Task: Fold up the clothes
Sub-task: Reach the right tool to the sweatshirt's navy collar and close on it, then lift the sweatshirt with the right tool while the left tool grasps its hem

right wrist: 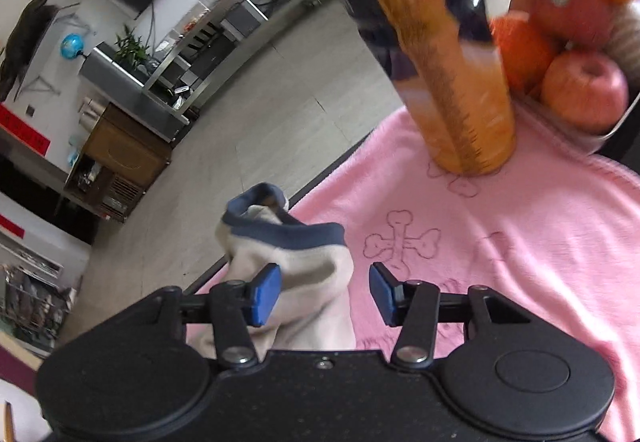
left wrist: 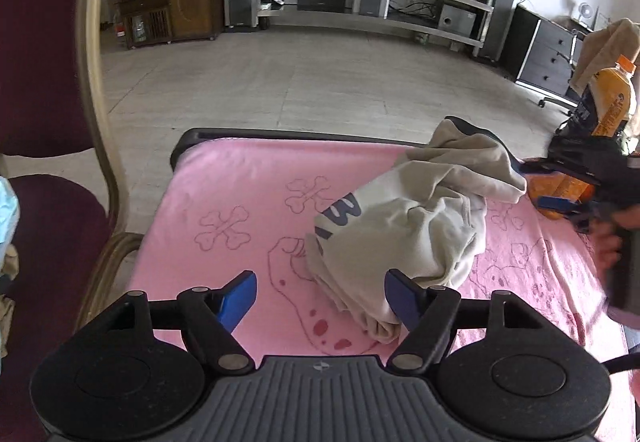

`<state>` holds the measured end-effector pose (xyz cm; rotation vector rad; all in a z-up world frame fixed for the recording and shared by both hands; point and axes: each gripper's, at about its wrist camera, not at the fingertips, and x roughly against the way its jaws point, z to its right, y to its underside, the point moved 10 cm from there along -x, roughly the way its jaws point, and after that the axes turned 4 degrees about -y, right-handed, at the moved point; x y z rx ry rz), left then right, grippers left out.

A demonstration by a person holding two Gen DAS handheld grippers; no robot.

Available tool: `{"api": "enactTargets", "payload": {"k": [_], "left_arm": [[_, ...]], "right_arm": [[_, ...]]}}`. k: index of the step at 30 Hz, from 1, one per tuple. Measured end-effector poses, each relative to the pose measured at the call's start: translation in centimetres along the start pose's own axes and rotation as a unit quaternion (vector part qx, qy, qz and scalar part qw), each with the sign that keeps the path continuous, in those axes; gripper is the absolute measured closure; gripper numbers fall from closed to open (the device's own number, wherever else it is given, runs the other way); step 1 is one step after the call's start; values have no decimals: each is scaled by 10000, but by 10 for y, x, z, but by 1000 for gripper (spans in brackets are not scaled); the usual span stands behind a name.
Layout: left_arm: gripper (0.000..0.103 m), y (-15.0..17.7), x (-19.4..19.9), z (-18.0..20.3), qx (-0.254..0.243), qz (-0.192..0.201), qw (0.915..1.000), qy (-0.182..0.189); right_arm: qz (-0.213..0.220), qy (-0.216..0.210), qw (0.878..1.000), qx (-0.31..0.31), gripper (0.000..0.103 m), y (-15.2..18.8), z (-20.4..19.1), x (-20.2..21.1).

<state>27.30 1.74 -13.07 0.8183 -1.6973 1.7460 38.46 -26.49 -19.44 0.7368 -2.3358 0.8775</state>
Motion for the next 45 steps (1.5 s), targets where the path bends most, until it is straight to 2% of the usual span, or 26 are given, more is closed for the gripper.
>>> {"api": "enactTargets", "payload": {"k": [2, 4, 6, 7, 9, 11, 18, 21, 24, 27, 30, 31, 34, 36, 37, 38, 41, 45], "left_arm": [[31, 2, -1, 1, -13, 17, 10000, 63], [31, 6, 1, 3, -30, 22, 9999, 134], [34, 9, 6, 2, -61, 1, 9999, 142], [35, 9, 11, 2, -68, 12, 9999, 138], [40, 10, 27, -1, -52, 82, 9998, 162], [41, 12, 48, -7, -31, 184, 9997, 170], [41, 29, 145, -41, 98, 621, 9979, 179], [41, 49, 179, -56, 66, 744, 9970, 179], [41, 77, 196, -65, 39, 687, 9974, 216], [41, 110, 192, -68, 55, 452, 9987, 217], [41, 142, 176, -66, 94, 48, 9998, 196], [41, 153, 170, -65, 104, -100, 9997, 194], [41, 170, 157, -57, -54, -280, 9994, 182], [41, 171, 149, -51, -109, -293, 9995, 2], [41, 169, 145, -49, -85, -250, 9997, -9], [38, 166, 144, -45, 16, -189, 9998, 63], [23, 154, 135, -32, 196, -167, 9996, 99], [25, 150, 116, -5, -32, -270, 9996, 29]], "right_arm": [[-82, -115, 9999, -42, 46, 1, 2, -16], [-108, -257, 9996, -94, 46, 4, 0, -22], [-125, -372, 9992, -124, 69, 6, -3, -25], [-108, -342, 9993, -68, 98, 7, -9, -17], [-80, -313, 9995, 64, 98, 9, -23, 1], [-105, -500, 9982, 321, 98, 15, -50, 31], [-154, -1205, 9911, 542, 98, 61, -136, 167], [8, -1667, 9856, 293, 98, 88, -142, 226], [166, -2129, 9769, -13, 98, 118, -139, 282], [-205, -1915, 9812, -134, 96, 177, -104, 287], [-1214, -1068, 9868, 63, 83, 237, -54, 262], [-1508, -756, 9857, 14, 81, 251, -34, 256], [-1747, -399, 9834, -297, 81, 261, 8, 258], [-1407, -422, 9887, -291, 72, 243, 18, 271], [-1198, -422, 9916, -234, 65, 232, 22, 279], [-1003, -432, 9939, -177, 63, 226, 28, 287], [-583, -528, 9969, -101, 62, 210, 34, 297], [-434, -717, 9964, -99, 61, 193, 41, 294]]}}
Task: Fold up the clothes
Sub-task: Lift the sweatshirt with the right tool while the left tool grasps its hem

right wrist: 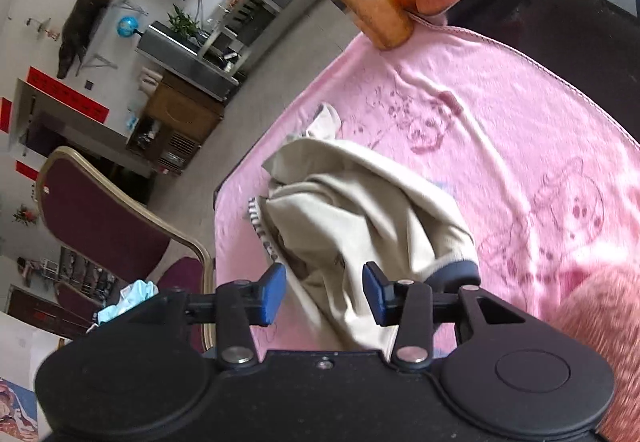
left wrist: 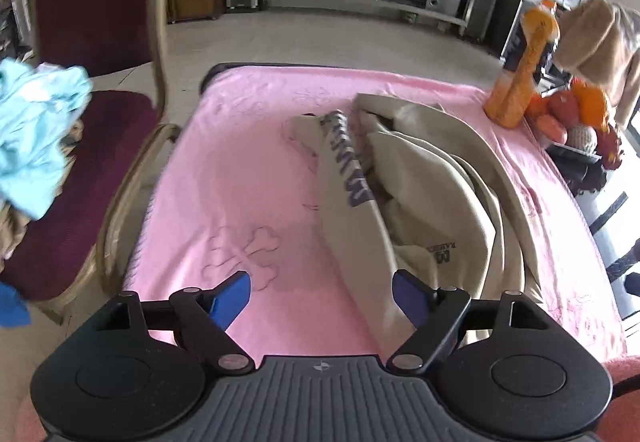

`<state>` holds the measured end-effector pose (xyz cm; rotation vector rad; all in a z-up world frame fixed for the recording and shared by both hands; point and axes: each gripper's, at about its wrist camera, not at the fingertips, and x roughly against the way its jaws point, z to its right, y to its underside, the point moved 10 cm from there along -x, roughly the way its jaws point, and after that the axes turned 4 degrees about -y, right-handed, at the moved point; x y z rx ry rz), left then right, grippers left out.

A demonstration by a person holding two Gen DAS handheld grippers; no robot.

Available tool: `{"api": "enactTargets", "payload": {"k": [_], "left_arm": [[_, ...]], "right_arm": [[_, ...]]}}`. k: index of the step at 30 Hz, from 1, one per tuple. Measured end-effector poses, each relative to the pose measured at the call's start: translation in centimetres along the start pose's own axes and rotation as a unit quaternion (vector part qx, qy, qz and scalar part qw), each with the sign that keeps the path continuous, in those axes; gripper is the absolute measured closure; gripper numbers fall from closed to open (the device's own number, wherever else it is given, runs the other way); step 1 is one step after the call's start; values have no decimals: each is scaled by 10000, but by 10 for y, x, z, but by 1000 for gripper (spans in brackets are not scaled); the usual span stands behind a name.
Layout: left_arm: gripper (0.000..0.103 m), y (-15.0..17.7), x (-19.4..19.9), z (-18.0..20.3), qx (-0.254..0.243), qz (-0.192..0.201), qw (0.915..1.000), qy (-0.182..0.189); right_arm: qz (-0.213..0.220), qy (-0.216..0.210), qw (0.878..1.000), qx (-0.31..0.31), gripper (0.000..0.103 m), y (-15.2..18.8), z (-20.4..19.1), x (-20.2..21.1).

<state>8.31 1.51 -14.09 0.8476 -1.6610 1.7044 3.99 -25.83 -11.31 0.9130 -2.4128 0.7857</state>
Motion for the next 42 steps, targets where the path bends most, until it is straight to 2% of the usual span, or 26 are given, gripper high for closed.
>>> {"api": "enactTargets", "payload": {"k": [3, 5, 10, 13, 14, 15, 17, 20, 25, 28, 30, 35, 39, 42], "left_arm": [[34, 8, -27, 10, 425, -398, 9977, 359], [42, 19, -45, 10, 892, -713, 9913, 649], [58, 46, -77, 3, 1602, -1160, 9766, 849], [58, 44, -85, 2, 1927, -1192, 9676, 1111], [55, 41, -86, 2, 1997, -1171, 9654, 1205], [47, 38, -88, 3, 2062, -1148, 9631, 1296], [38, 30, -92, 8, 1938, -1016, 9671, 1294], [38, 29, -104, 8, 1863, -978, 9703, 1195], [48, 37, -113, 9, 2135, -1026, 9583, 1598], [67, 37, -118, 10, 2095, -1008, 9597, 1581], [98, 36, -120, 8, 2111, -988, 9604, 1525], [102, 23, -91, -5, 1709, -474, 9794, 964], [102, 12, -57, -23, 1573, -132, 9845, 764], [102, 6, -36, -49, 1653, 55, 9852, 449]], "right_arm": [[13, -60, 9999, -96, 61, 0, 16, -3], [13, -76, 9997, -217, 61, -2, 28, -6], [-8, -7, 9987, -512, 60, -5, 62, -6], [-71, 8, 9978, -655, 60, -3, 74, -10], [-95, 0, 9977, -678, 60, -3, 76, -11], [-119, -8, 9975, -700, 60, -3, 78, -13], [-173, -34, 9973, -710, 60, -1, 79, -17], [-246, -78, 9975, -661, 59, 1, 76, -21], [-281, -60, 9980, -558, 56, 4, 72, -22], [-292, -33, 9982, -523, 56, 5, 71, -22], [-314, -28, 9982, -519, 55, 7, 69, -21], [-237, 49, 9989, -403, 52, 6, 63, -15], [-226, 121, 9991, -341, 52, 5, 57, -12], [-216, 159, 9992, -289, 52, 4, 54, -11]]}}
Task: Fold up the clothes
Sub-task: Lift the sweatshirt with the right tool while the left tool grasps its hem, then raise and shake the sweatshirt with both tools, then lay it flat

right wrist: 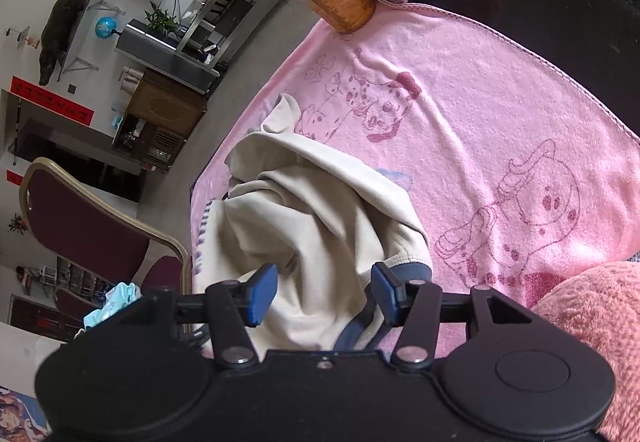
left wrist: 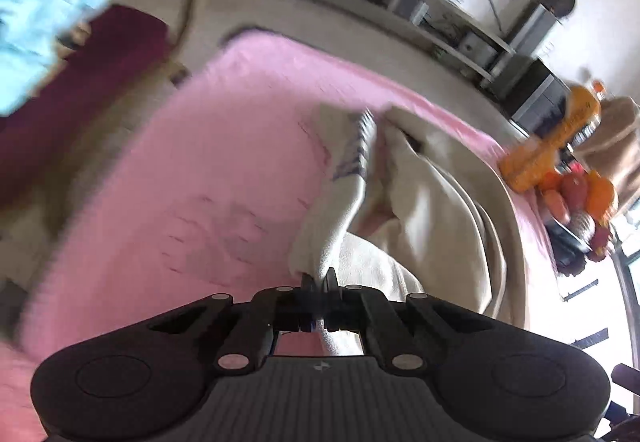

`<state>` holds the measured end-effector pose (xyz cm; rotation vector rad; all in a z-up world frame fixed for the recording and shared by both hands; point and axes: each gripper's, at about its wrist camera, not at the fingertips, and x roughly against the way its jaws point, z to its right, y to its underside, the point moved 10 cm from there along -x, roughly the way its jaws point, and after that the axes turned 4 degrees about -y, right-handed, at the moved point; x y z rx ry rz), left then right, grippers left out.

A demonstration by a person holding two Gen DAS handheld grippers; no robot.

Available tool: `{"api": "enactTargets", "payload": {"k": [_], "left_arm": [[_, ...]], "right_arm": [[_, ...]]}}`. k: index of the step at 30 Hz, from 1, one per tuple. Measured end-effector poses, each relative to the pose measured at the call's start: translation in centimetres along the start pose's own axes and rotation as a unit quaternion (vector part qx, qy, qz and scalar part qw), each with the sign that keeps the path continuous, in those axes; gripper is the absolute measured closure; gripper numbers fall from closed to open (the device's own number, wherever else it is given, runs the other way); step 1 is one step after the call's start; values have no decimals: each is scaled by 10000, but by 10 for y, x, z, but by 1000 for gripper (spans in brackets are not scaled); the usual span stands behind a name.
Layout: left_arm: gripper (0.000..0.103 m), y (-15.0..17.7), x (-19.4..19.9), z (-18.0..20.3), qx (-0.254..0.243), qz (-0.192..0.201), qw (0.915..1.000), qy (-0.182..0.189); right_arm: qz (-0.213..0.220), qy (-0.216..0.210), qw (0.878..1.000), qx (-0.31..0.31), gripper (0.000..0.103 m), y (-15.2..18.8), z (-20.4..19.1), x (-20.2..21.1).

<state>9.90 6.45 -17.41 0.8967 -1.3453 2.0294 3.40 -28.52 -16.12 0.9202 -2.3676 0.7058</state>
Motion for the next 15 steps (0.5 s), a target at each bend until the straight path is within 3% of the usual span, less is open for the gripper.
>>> {"api": "enactTargets", "payload": {"k": [6, 10, 15], "left_arm": [[102, -12, 9, -69, 486, 29, 9958, -772], [102, 0, -4, -84, 643, -259, 9949, -731], [102, 9, -12, -69, 305, -272, 9969, -675]], "right_arm": [[45, 146, 9999, 34, 52, -8, 2, -11], [-46, 529, 9982, 273, 56, -14, 9, -36], [-311, 963, 9915, 822, 61, -14, 3, -80]]}}
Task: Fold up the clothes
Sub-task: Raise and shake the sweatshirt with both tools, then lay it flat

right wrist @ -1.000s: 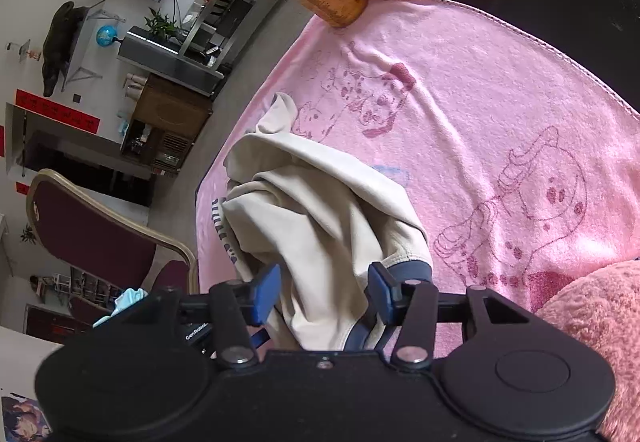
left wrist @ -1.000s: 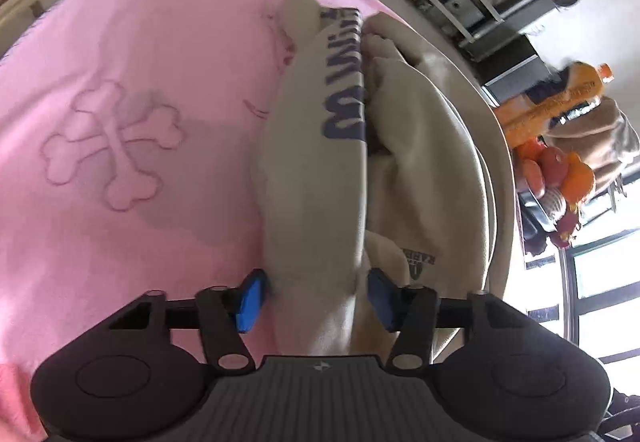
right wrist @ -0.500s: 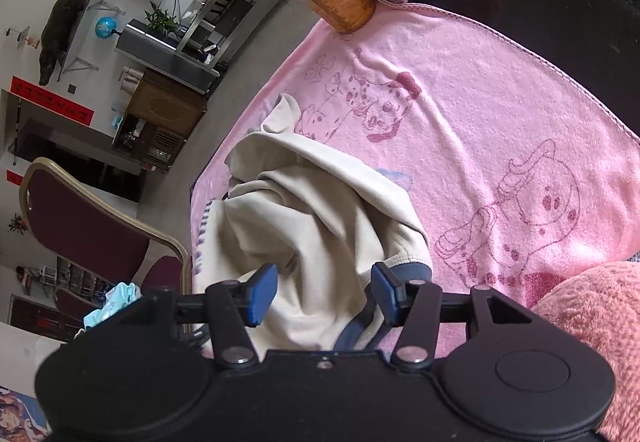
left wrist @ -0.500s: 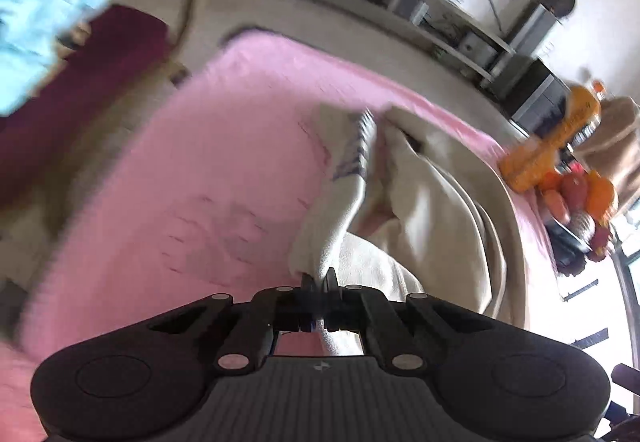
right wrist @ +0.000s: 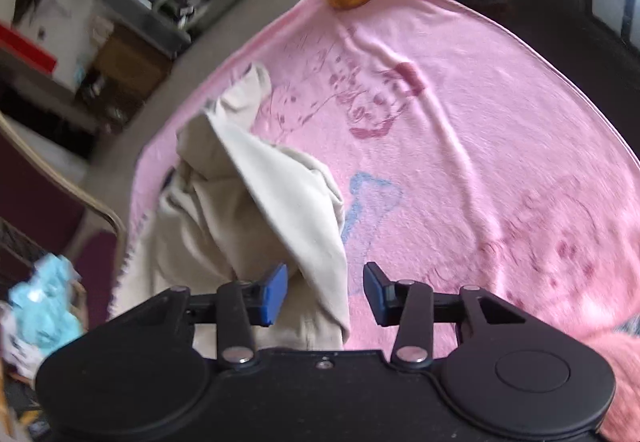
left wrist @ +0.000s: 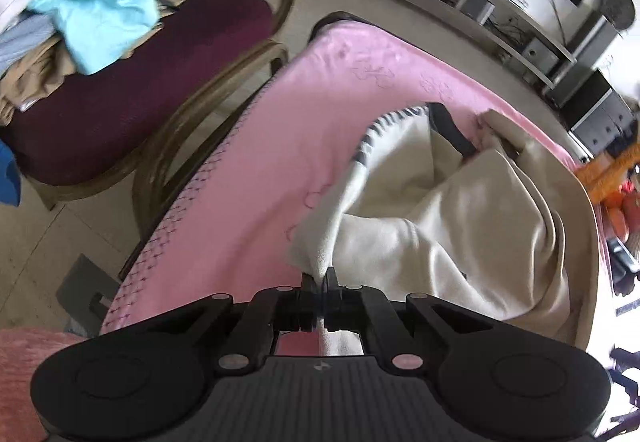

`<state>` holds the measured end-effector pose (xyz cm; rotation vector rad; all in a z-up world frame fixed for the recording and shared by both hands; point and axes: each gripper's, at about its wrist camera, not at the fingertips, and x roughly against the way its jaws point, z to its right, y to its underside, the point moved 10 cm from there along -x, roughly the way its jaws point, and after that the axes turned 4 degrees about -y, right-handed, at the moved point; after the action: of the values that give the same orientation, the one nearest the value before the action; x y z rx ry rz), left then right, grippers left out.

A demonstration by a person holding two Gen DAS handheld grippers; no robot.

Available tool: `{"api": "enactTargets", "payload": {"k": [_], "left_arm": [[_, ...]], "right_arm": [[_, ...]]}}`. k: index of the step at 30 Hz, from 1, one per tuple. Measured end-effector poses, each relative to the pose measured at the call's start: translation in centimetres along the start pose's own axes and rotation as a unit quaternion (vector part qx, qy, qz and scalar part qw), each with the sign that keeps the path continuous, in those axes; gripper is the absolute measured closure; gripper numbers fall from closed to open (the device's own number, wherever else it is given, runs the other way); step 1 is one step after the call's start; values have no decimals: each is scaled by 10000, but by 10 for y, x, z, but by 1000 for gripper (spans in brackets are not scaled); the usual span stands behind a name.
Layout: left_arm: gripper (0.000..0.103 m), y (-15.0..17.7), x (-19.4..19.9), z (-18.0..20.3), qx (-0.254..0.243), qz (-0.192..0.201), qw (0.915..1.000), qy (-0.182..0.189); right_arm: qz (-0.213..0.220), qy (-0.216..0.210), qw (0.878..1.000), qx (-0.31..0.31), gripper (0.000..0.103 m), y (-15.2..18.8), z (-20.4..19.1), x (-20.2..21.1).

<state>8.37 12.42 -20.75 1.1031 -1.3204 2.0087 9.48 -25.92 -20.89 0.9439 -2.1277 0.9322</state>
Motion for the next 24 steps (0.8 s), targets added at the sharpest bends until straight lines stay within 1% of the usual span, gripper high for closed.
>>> {"api": "enactTargets", "payload": {"k": [1, 3, 5, 6, 8, 10, 11, 12, 13, 14, 16, 18, 20, 22, 24], "left_arm": [[102, 0, 0, 2, -51, 22, 10000, 13], [102, 3, -1, 2, -107, 56, 9999, 42], [102, 5, -1, 2, -139, 68, 9999, 48], [102, 6, -1, 2, -154, 71, 9998, 50], [102, 4, -1, 4, -168, 81, 9998, 60], [102, 3, 0, 3, -161, 82, 9998, 91], [102, 3, 0, 3, -157, 82, 9998, 106], [102, 1, 2, 3, -146, 98, 9998, 133], [102, 0, 4, 2, -135, 114, 9997, 159], [102, -2, 6, 1, -124, 130, 9997, 186], [102, -7, 13, -1, -42, 180, 9994, 279], [102, -12, 21, -5, 67, 233, 9989, 389], [102, -17, 32, -7, 203, 305, 9977, 578], [102, -21, 37, -8, 298, 304, 9968, 679], [102, -25, 41, -8, 379, 272, 9961, 755]], "right_arm": [[-9, 73, 9999, 115, 61, -2, -4, -7], [39, 147, 9994, 309, 56, -6, -15, -19], [-1, 313, 9979, 559, 43, -9, -26, -34], [-59, 441, 9964, 719, 41, -7, -31, -41], [-134, 801, 9906, 1103, 41, -5, -40, -55], [-3, 1320, 9798, 1505, 47, -8, -41, -60], [81, 1602, 9723, 1700, 61, -10, -41, -61], [164, 1849, 9651, 1846, 71, -13, -40, -60], [248, 1967, 9630, 1825, 89, -18, -36, -56], [342, 1992, 9643, 1714, 96, -23, -31, -50], [545, 1915, 9701, 1390, 101, -37, -20, -33], [695, 1622, 9808, 831, 101, -51, -4, -12], [819, 1276, 9883, 183, 101, -62, 14, 7], [834, 941, 9912, -408, 101, -64, 33, 19], [694, 500, 9916, -969, 101, -59, 46, 24]]}}
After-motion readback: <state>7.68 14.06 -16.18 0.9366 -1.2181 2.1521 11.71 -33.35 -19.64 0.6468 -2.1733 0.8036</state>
